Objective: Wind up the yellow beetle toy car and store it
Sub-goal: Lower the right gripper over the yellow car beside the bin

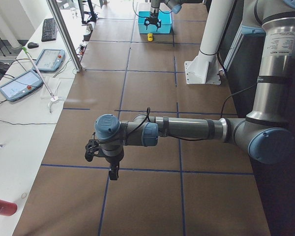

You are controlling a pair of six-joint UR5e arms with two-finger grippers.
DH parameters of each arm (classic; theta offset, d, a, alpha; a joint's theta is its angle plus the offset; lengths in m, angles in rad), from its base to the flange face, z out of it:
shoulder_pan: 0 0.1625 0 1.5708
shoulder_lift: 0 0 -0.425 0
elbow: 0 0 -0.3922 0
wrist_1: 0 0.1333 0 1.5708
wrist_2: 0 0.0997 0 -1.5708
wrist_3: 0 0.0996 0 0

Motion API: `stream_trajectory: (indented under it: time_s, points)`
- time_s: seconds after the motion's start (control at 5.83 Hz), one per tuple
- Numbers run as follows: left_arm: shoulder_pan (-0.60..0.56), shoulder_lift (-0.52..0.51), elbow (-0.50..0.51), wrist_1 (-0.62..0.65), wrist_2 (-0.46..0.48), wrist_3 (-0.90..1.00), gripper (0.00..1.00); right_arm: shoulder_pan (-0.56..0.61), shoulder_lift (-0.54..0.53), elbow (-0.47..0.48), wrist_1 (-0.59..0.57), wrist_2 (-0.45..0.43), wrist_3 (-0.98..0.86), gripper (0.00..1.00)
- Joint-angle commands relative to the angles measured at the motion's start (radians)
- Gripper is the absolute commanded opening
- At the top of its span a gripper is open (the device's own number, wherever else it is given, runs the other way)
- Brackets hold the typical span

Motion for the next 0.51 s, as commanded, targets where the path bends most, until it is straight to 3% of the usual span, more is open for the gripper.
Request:
stream_trajectory:
  time_s: [0.0, 0.34]
  points:
    - [0.002, -0.009, 0.021, -0.014, 0.001, -0.018, 1.0, -0.049, 0.028, -0.048, 0.005, -0.024, -0.057, 1.0]
    - [0.002, -0.006, 0.026, -0.024, -0.001, -0.024, 1.0, -0.046, 0.024, -0.067, 0.005, -0.021, -0.125, 1.0]
